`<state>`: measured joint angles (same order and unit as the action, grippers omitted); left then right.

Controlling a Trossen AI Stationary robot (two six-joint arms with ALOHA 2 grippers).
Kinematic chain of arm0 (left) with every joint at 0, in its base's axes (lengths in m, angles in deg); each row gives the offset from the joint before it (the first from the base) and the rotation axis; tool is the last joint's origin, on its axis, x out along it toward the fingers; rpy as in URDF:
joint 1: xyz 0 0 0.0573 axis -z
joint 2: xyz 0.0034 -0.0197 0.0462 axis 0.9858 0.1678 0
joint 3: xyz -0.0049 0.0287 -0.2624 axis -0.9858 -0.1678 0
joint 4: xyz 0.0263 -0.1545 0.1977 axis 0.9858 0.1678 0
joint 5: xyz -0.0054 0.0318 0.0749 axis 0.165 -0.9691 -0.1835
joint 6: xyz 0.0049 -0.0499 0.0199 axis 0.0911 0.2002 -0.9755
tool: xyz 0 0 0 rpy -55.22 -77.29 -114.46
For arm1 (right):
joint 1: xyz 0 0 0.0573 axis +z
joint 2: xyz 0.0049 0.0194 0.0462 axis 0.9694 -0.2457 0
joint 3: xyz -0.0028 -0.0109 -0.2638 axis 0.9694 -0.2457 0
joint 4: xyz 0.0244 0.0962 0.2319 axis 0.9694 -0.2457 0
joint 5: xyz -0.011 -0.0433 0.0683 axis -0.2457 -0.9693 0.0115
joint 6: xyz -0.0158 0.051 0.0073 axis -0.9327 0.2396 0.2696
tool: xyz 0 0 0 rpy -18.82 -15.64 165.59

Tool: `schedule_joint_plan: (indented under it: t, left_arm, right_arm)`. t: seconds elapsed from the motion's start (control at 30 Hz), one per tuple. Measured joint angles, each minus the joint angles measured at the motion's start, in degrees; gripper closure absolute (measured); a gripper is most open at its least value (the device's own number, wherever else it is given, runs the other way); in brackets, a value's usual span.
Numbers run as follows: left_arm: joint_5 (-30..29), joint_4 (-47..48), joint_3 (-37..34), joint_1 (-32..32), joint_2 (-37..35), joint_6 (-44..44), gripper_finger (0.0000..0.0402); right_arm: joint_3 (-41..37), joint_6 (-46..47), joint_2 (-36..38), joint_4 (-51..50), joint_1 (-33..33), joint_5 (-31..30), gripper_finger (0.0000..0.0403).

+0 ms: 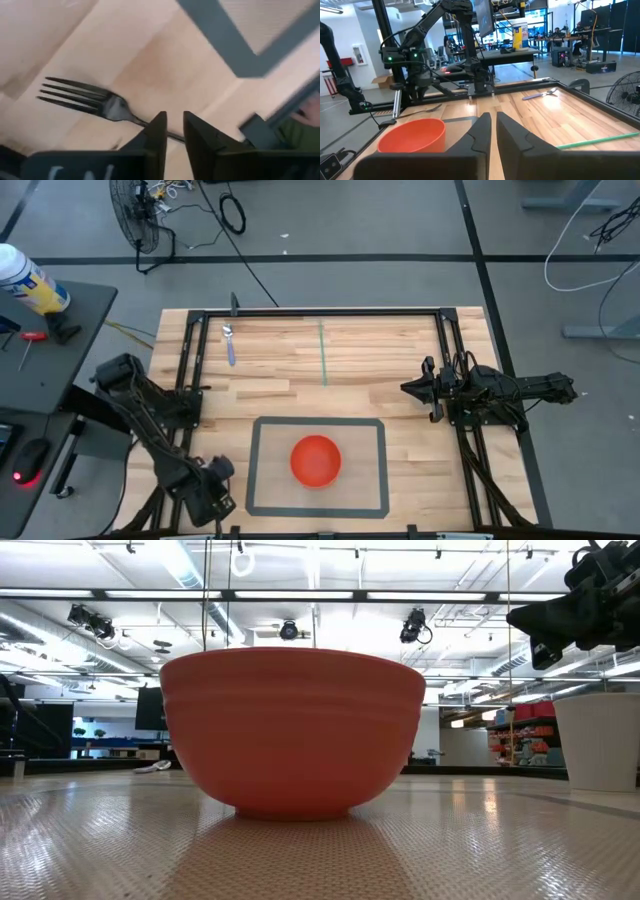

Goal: Pick & Place Utensil
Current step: Put the fork on the bowl

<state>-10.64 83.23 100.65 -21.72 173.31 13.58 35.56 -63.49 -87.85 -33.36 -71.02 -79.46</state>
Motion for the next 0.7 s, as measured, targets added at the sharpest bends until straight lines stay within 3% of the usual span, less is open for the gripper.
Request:
schedule_joint_plan:
  t: [0.3,0.47,0.7]
  left_arm:
    - [4.8,0.4,0.0,-0.5,0.4,8.0,0.0256]
    - [4.3,0.4,0.0,0.1,1.6,9.9,0.0249]
    - [8.3,0.4,0.0,-0.3,6.1,8.3,0.0248]
  right_arm:
    - [0.0,0.0,0.0,0.0,0.0,0.0,0.0368]
    - [0.0,0.0,0.0,0.0,0.0,0.0,0.0368]
    - [0.0,0.0,0.0,0.0,0.0,0.0,0.0368]
